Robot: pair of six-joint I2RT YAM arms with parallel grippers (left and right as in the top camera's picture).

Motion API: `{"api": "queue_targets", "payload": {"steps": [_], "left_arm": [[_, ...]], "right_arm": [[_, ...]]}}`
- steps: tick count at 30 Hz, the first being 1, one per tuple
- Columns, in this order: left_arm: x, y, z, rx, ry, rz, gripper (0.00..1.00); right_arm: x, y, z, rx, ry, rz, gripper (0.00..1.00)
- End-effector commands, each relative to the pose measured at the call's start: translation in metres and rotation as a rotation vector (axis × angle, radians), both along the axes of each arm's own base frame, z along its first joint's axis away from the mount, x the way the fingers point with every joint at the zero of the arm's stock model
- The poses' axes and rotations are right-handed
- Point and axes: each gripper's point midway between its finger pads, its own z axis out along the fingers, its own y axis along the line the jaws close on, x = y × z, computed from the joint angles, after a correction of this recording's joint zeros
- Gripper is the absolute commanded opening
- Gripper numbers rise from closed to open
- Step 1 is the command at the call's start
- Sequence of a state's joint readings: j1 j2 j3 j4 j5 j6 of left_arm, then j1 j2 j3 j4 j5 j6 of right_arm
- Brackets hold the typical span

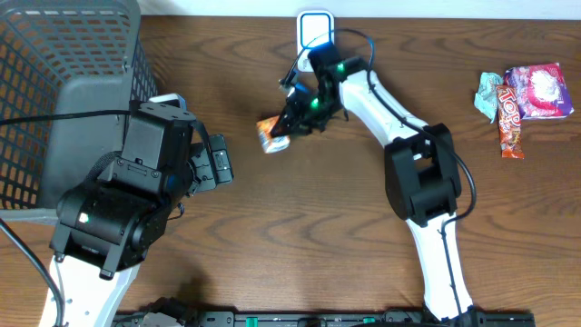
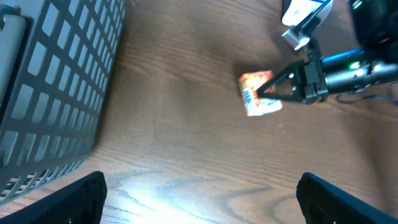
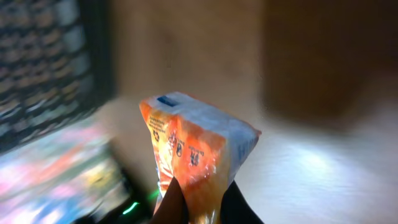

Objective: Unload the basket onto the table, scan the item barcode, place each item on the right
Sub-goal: 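Lift the orange packet and hold it before the white scanner, then carry the orange packet right and place it with the other snacks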

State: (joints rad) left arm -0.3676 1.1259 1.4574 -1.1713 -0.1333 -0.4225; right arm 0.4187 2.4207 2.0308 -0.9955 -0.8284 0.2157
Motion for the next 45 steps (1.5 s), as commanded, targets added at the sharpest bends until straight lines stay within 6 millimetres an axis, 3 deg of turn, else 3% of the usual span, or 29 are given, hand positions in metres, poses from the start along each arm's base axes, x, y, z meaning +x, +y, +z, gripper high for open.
{"api": "queue_targets", "payload": {"steps": [1, 4, 7, 10, 13, 17, 19, 23, 25, 29, 36, 41, 45], "left_arm": [[0.000, 0.002, 0.001, 0.002, -0.004, 0.007, 0.98], [0.000, 0.002, 0.001, 0.002, -0.004, 0.007, 0.98], [0.000, 0.002, 0.001, 0.002, -0.004, 0.007, 0.98], [0.000, 0.002, 0.001, 0.002, -0.004, 0.007, 0.98], [0.000, 0.002, 0.001, 0.002, -0.004, 0.007, 0.98], [0.000, 0.002, 0.001, 0.002, -0.004, 0.007, 0.98], [0.000, 0.002, 0.001, 0.002, -0.004, 0.007, 0.98], [0.000, 0.002, 0.001, 0.002, -0.004, 0.007, 0.98], [0.000, 0.002, 0.001, 0.002, -0.004, 0.007, 0.98], [0.000, 0.002, 0.001, 0.002, -0.004, 0.007, 0.98], [0.000, 0.002, 0.001, 0.002, -0.004, 0.007, 0.98], [0.000, 0.002, 0.001, 0.002, -0.004, 0.007, 0.98], [0.000, 0.002, 0.001, 0.002, -0.004, 0.007, 0.98]], "right_arm": [[0.085, -0.077, 0.073, -0.490, -0.505, -0.238, 0.01], [0.126, -0.133, 0.121, -0.866, -0.815, -0.415, 0.01], [0.148, -0.150, 0.154, -1.106, -1.043, -0.393, 0.01], [0.166, -0.136, 0.147, -1.147, -1.149, -0.261, 0.01], [0.181, -0.129, 0.134, -1.127, -1.179, -0.280, 0.01], [0.192, -0.096, 0.110, -0.953, -1.190, -0.230, 0.01], [0.195, -0.086, 0.107, -0.885, -1.196, -0.243, 0.01], [0.202, -0.081, 0.112, -0.842, -1.212, -0.310, 0.01], [0.204, -0.088, 0.116, -0.875, -1.221, -0.338, 0.01], [0.208, -0.137, 0.132, -1.069, -1.213, -0.474, 0.01], [0.184, -0.291, 0.172, -1.618, -1.057, -0.727, 0.01], [0.153, -0.387, 0.154, -1.819, -0.804, -0.623, 0.01], [0.132, -0.436, 0.129, -1.781, -0.637, -0.640, 0.01]]}}
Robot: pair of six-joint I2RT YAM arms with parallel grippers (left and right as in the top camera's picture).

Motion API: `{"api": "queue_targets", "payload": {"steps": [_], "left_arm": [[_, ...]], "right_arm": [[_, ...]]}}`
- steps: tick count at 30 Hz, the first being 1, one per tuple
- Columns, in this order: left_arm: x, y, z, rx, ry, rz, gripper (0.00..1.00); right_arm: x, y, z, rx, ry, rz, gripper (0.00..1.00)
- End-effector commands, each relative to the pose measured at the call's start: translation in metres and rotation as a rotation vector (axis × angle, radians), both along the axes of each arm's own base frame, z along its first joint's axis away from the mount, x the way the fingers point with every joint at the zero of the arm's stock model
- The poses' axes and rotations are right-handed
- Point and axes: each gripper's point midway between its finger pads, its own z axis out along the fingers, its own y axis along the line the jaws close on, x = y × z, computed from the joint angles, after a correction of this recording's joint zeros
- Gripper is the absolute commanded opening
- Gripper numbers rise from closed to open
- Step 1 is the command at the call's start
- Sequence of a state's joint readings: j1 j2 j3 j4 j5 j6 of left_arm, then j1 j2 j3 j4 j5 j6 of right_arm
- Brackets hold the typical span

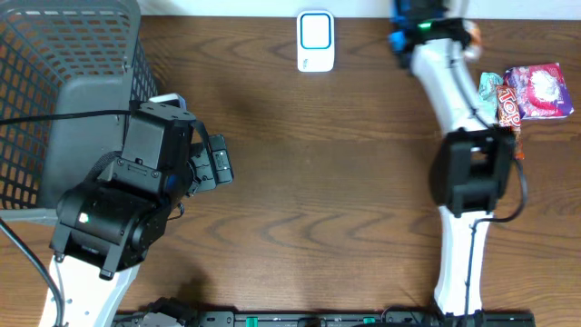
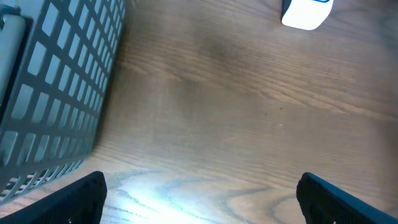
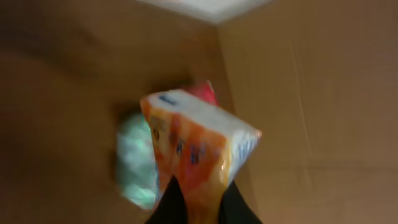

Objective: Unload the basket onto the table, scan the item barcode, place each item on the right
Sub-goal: 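Carry the orange packet right and place it with the other snacks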

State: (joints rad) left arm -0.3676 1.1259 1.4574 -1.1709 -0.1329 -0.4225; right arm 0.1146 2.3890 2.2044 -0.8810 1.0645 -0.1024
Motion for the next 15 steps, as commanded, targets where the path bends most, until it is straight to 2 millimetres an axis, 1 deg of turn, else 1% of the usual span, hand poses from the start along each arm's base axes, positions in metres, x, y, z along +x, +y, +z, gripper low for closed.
{"api": "queue_targets", "payload": {"steps": [1, 2, 4, 6, 7, 8, 9, 10, 12, 14, 15], "left_arm": [[0.000, 0.002, 0.001, 0.002, -0.004, 0.007, 0.98], [0.000, 0.002, 0.001, 0.002, -0.004, 0.007, 0.98], [0.000, 0.002, 0.001, 0.002, -0.004, 0.007, 0.98], [0.000, 0.002, 0.001, 0.002, -0.004, 0.007, 0.98], [0.000, 0.002, 0.001, 0.002, -0.004, 0.007, 0.98], [0.000, 0.002, 0.001, 0.002, -0.004, 0.007, 0.98], [0.000, 0.002, 0.001, 0.002, -0.004, 0.007, 0.98], [0.000, 0.002, 0.001, 0.002, -0.004, 0.007, 0.98], [0.000, 0.002, 0.001, 0.002, -0.004, 0.007, 0.98], [0.000, 0.002, 0.001, 0.002, -0.004, 0.007, 0.98], [0.000, 0.002, 0.001, 0.002, -0.004, 0.007, 0.98]], "right_arm": [[-0.018, -0.036, 0.012, 0.096, -0.059, -0.094, 0.01], [-0.021, -0.042, -0.001, 0.167, -0.023, -0.088, 0.01], [-0.027, -0.054, -0.020, 0.294, 0.014, -0.086, 0.01], [-0.030, -0.066, -0.025, 0.339, 0.014, -0.101, 0.02], [-0.032, -0.073, -0.026, 0.347, 0.007, -0.119, 0.08], [-0.034, -0.078, -0.026, 0.349, 0.001, -0.133, 0.18], [-0.036, -0.085, -0.026, 0.350, -0.003, -0.148, 0.55], [-0.038, -0.090, -0.026, 0.350, -0.003, -0.158, 0.99], [-0.042, -0.098, -0.027, 0.350, 0.000, -0.174, 0.99], [-0.046, -0.103, -0.023, 0.344, -0.009, -0.192, 0.99], [-0.048, -0.106, -0.018, 0.354, -0.043, -0.216, 0.99]]}}
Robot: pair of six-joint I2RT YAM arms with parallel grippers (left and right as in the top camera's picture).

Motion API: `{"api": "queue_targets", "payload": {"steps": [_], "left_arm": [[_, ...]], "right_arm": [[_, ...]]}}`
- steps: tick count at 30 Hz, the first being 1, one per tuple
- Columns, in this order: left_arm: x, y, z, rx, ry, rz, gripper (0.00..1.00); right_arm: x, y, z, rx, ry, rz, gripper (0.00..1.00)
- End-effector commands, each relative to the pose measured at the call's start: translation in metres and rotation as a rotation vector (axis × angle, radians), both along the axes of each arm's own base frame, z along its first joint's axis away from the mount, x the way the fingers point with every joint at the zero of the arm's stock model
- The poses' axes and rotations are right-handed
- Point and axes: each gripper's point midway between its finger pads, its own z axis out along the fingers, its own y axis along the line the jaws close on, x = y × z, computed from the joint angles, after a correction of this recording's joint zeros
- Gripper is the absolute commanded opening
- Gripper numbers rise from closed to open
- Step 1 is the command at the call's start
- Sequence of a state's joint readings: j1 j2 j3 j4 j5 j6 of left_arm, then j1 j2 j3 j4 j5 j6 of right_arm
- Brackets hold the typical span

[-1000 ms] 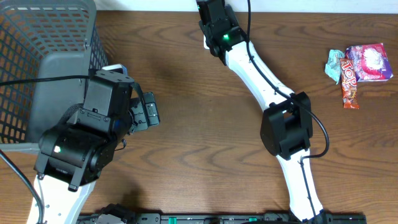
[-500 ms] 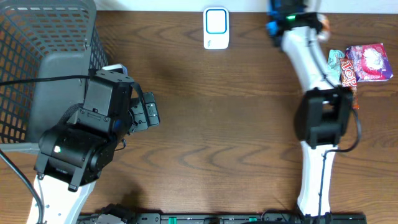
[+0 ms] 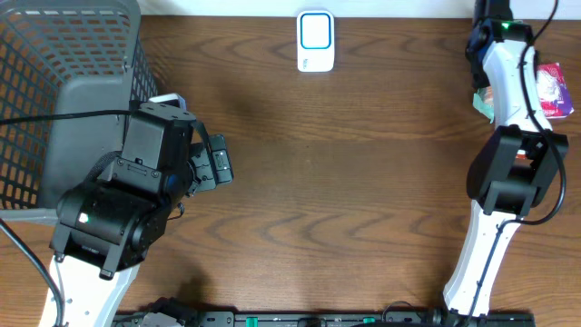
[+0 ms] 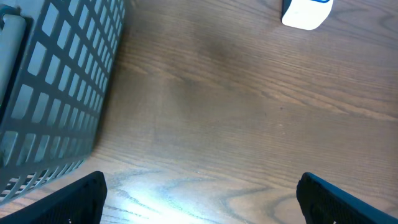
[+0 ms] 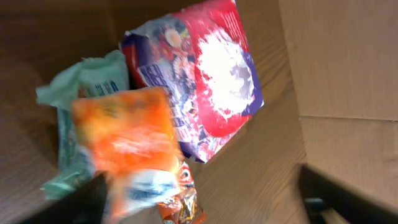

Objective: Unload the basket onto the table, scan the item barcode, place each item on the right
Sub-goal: 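Carry the orange packet right and place it with the other snacks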

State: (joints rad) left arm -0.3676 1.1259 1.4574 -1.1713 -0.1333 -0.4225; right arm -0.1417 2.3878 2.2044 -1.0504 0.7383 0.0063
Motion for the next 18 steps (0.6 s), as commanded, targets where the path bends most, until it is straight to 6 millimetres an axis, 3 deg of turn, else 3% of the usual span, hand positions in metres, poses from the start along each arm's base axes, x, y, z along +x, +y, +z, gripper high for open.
{"api": "queue_targets", "payload": {"steps": [1, 4, 8, 12, 18], "left_arm": [[0.000, 0.002, 0.001, 0.002, -0.004, 0.007, 0.98], [0.000, 0.002, 0.001, 0.002, -0.004, 0.007, 0.98], [0.000, 0.002, 0.001, 0.002, -0.004, 0.007, 0.98], [0.000, 0.002, 0.001, 0.002, -0.004, 0.007, 0.98], [0.000, 0.002, 0.001, 0.002, -0.004, 0.007, 0.98]], "right_arm": [[-0.005, -0.005, 0.038, 0.023, -0.145, -0.082, 0.99], [-0.009, 0.000, 0.062, 0.088, -0.231, -0.104, 0.99], [-0.014, 0.017, 0.113, 0.170, -0.354, -0.055, 0.99], [-0.040, 0.038, 0.178, 0.266, -0.509, -0.051, 0.99], [-0.090, 0.088, 0.228, 0.437, -0.563, 0.031, 0.99]]}}
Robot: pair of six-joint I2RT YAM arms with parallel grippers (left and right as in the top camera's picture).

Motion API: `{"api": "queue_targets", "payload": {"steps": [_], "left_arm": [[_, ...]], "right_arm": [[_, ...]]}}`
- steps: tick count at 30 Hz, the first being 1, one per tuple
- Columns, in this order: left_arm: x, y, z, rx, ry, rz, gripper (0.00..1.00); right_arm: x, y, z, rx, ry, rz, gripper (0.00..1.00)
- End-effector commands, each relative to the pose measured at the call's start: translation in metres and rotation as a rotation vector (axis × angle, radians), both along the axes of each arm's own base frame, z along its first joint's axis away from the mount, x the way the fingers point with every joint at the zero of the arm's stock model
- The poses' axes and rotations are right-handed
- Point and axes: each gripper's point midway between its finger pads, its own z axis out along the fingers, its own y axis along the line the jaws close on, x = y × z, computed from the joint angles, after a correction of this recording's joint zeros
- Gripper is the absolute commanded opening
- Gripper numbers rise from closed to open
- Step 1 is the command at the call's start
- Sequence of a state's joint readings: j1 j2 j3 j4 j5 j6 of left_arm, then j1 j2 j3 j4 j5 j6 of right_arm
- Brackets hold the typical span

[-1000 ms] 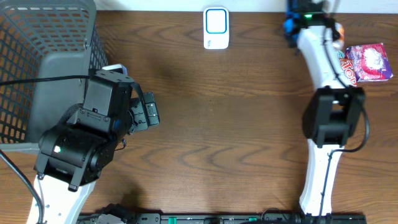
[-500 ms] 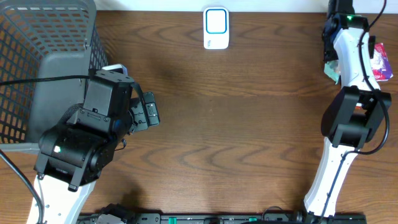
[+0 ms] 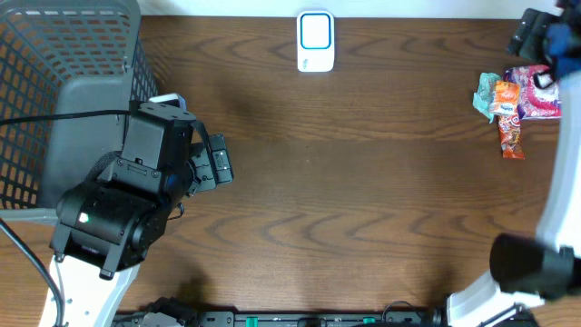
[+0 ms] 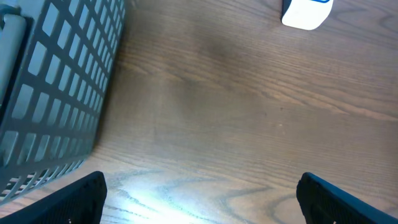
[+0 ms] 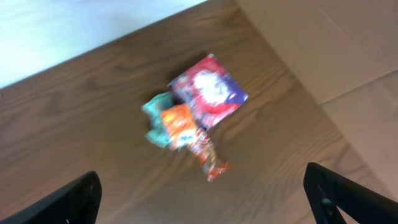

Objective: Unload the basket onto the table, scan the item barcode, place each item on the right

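Observation:
The orange packet (image 5: pixel 177 126) lies on the snack pile at the table's far right, between a green packet (image 5: pixel 157 118) and a purple-pink packet (image 5: pixel 209 89); overhead the orange packet (image 3: pixel 506 94) shows there too. My right gripper (image 5: pixel 205 199) is open and empty, high above the pile; overhead the right gripper (image 3: pixel 543 36) is a blur at the right edge. The white scanner (image 3: pixel 315 41) stands at the back centre, and the left wrist view catches the scanner (image 4: pixel 305 12) at its top edge. My left gripper (image 4: pixel 202 199) is open over bare wood.
A grey wire basket (image 3: pixel 64 82) fills the back left, with the left arm (image 3: pixel 127 200) beside it. A red snack bar (image 3: pixel 510 136) lies at the near end of the pile. Beyond the table's right edge is a tan floor (image 5: pixel 323 56).
The orange packet was dropping from my open right gripper just over the pile; now it rests on the pile, and the right gripper is much higher above it. The left arm has not moved.
My right gripper was shut on the orange packet near the scanner at mid-table. Then it held the packet at the back right near the snack pile. Then it was open with the packet loose over the pile, where the packet now lies.

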State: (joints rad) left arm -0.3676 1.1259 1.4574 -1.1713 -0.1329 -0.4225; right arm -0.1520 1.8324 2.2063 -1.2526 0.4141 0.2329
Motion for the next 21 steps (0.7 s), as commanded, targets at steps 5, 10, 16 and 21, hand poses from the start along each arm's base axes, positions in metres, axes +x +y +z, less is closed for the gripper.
{"api": "queue_targets", "payload": {"steps": [5, 10, 16, 21], "left_arm": [[0.000, 0.002, 0.001, 0.002, -0.004, 0.007, 0.98], [0.000, 0.002, 0.001, 0.002, -0.004, 0.007, 0.98], [0.000, 0.002, 0.001, 0.002, -0.004, 0.007, 0.98], [0.000, 0.002, 0.002, 0.002, -0.004, 0.007, 0.98]], "right_arm": [[-0.056, 0.077, 0.024, 0.133, 0.002, 0.159, 0.99], [-0.089, 0.108, 0.025, 0.083, 0.007, 0.221, 0.99], [-0.139, 0.148, 0.015, 0.159, 0.003, 0.354, 0.99], [-0.184, 0.177, 0.003, 0.320, 0.074, 0.485, 0.99]]}}
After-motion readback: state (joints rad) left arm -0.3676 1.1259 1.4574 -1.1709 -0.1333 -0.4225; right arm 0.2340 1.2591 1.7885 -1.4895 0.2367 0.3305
